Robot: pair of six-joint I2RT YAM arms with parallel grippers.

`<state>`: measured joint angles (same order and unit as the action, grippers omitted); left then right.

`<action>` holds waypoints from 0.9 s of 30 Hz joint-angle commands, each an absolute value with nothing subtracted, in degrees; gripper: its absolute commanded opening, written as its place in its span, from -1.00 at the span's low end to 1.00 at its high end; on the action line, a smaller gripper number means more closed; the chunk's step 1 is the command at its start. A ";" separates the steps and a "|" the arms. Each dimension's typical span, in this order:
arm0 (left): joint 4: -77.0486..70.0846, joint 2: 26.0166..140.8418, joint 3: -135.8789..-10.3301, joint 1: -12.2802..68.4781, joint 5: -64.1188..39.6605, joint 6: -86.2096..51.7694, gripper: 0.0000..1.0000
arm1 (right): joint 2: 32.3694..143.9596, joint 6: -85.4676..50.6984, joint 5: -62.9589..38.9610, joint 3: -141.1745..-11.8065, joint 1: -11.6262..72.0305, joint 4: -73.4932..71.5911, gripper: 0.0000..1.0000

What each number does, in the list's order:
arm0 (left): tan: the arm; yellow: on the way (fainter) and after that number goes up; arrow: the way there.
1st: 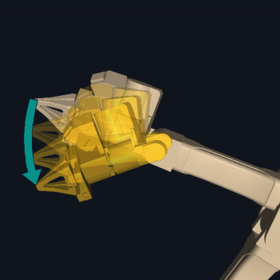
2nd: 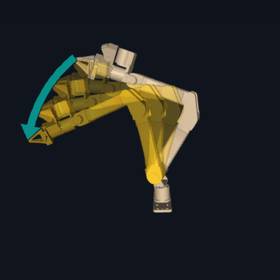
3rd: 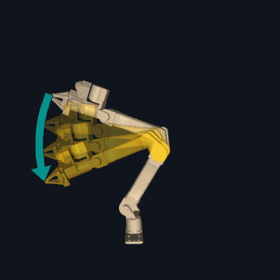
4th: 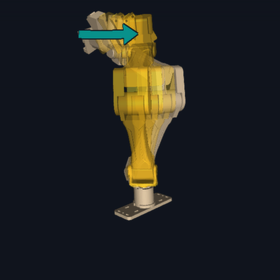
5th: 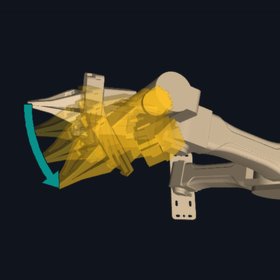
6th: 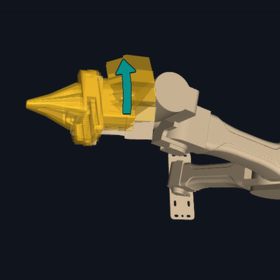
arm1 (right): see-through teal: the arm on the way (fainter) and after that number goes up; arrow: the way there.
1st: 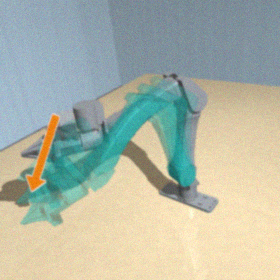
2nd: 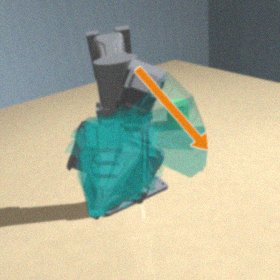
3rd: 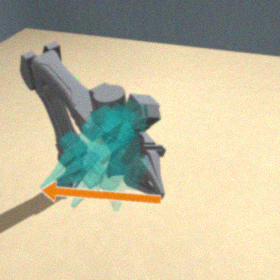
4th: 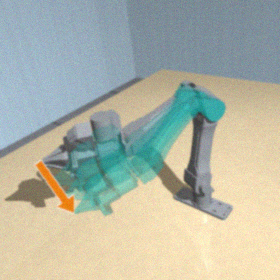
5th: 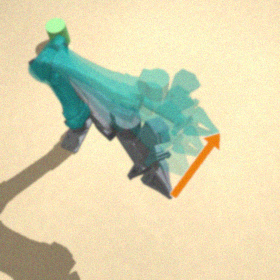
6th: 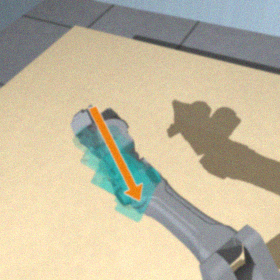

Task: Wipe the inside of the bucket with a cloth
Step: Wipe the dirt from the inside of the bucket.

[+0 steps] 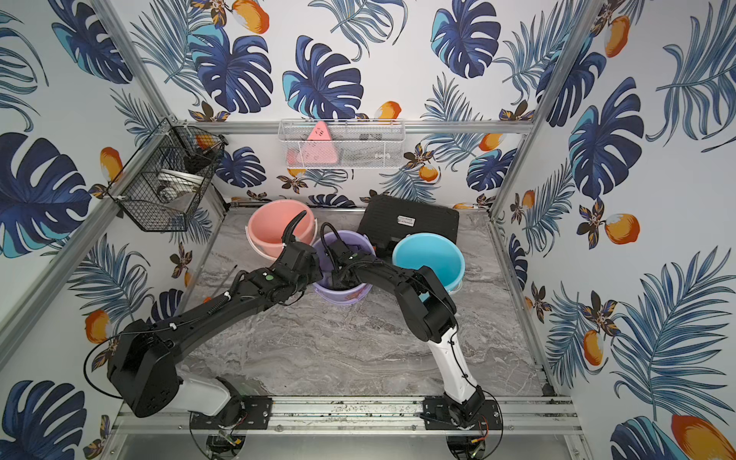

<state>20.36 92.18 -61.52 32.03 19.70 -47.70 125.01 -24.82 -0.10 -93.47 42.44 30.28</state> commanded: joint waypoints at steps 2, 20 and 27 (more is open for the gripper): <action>30.50 92.80 -61.07 31.95 16.98 -43.14 -1.00 | 122.17 -23.48 -21.88 -90.22 42.28 27.35 -1.00; 30.66 91.84 -59.84 31.89 14.80 -42.93 -1.00 | 113.86 -26.19 8.49 -81.35 42.79 9.87 -1.00; 34.91 94.44 -64.60 31.91 15.08 -41.95 -1.00 | 111.79 -19.08 15.97 -75.10 48.14 0.77 -1.00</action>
<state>25.69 93.21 -63.59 31.88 15.49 -44.84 112.92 -21.78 9.91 -76.99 47.27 8.38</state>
